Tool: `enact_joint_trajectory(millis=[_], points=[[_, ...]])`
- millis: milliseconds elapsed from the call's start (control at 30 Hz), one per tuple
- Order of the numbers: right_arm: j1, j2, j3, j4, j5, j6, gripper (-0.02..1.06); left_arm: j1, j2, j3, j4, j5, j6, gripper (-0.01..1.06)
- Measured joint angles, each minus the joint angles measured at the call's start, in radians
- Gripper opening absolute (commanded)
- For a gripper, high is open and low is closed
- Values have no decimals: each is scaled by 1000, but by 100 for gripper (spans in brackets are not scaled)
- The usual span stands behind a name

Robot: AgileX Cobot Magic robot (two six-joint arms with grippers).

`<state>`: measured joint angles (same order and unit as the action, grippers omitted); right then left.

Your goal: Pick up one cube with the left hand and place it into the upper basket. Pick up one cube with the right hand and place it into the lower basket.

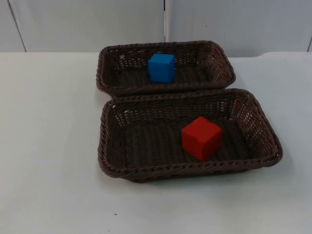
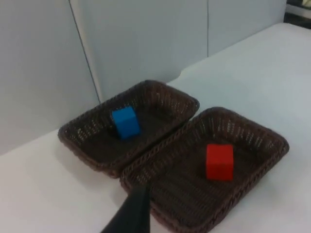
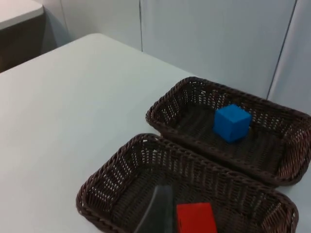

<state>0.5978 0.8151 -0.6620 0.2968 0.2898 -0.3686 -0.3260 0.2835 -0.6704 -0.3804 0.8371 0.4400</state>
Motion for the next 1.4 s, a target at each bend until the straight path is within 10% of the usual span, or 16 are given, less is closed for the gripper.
enact_joint_trajectory(millis=[1400], points=[[1,-326,122,0,270,10,75,0,-279,152,230,123,-275,101]])
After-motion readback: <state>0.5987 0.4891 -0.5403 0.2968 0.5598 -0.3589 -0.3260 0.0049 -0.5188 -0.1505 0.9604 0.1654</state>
